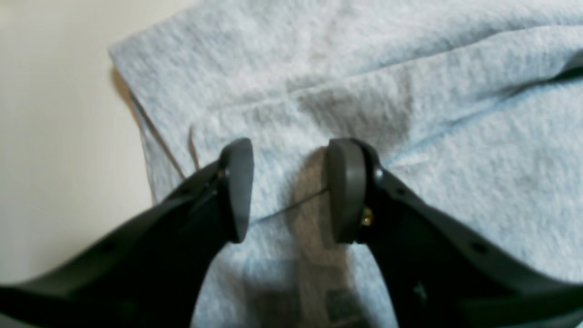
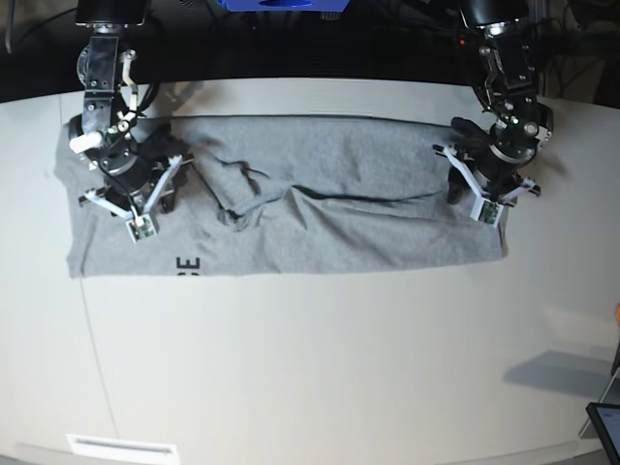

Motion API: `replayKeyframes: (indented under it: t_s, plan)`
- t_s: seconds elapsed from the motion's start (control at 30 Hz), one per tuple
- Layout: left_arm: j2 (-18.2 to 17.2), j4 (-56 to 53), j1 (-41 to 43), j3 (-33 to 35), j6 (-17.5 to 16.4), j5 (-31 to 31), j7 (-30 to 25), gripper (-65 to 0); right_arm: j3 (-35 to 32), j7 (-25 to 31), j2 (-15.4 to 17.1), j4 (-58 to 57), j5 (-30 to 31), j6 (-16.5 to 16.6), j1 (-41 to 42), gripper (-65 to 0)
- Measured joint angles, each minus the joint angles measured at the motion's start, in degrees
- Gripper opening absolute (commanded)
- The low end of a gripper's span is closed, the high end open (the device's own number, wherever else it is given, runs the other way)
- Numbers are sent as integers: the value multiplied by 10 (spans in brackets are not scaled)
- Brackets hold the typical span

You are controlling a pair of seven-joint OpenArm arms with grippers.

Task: Fold the T-shirt properly
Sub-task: 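Grasp the folded edge with both grippers and pull it taut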

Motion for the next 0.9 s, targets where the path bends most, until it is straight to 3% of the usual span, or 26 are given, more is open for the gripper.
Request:
replayKeyframes:
  t_s: [0.37,0.77,0.9]
  plan:
    - [-12,10,1,0,-1,14,5,-380,43,9,0,-17,15,7,11,-473]
    - [-11,54,5,-2,-2,26,19,-380,43,-1,-2,-12,10,5,14,-470]
    - [-12,82,-11,-3,-2,26,75,-380,43,-74,-2,33,-8,3,6,-467]
